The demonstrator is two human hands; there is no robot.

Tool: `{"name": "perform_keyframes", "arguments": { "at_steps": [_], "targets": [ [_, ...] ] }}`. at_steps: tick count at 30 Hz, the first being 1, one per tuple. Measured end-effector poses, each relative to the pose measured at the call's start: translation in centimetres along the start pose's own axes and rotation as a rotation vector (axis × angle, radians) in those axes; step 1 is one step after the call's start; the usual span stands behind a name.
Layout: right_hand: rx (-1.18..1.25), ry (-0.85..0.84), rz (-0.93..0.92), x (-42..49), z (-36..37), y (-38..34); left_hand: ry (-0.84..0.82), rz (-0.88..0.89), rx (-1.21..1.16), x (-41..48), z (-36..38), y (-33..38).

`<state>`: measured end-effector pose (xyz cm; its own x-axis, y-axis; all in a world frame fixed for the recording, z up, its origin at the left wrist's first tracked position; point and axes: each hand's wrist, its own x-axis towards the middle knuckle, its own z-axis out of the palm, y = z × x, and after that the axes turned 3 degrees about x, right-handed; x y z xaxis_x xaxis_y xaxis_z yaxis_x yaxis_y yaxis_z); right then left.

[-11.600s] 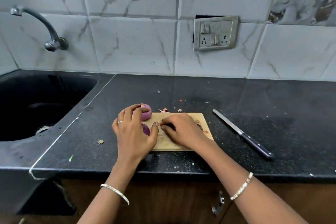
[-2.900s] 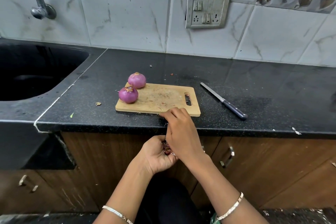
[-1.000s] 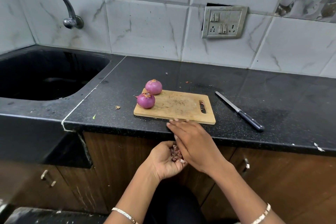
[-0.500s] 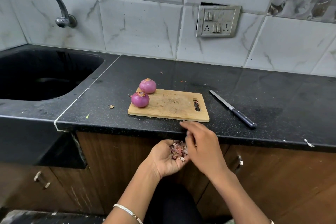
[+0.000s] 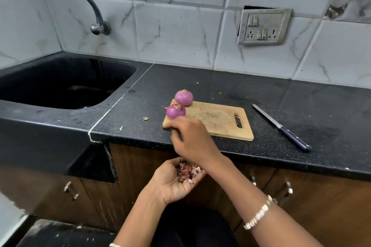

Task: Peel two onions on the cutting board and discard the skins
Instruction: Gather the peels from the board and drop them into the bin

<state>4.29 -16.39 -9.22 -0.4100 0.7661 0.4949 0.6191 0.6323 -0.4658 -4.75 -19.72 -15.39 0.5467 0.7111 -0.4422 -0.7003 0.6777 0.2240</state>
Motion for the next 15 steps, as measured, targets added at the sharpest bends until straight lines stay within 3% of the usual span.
{"name": "perform_keyframes", "arguments": {
  "at_steps": [6,10,15],
  "targets": [
    [-0.218,-0.409,0.0,8.3,5.9,-1.4,-0.005,0.025,-0.026,-1.6,0.1,0.9],
    [-0.401,-0.405,-0.073,6.8,5.6,-1.0,-0.013,0.025,-0.033,-1.7,-0.1,0.8],
    [-0.396,-0.372,-0.184,1.1,2.3,-0.4,-0.007,0.01,-0.02,-0.8,-0.1,0.1]
  ]
}}
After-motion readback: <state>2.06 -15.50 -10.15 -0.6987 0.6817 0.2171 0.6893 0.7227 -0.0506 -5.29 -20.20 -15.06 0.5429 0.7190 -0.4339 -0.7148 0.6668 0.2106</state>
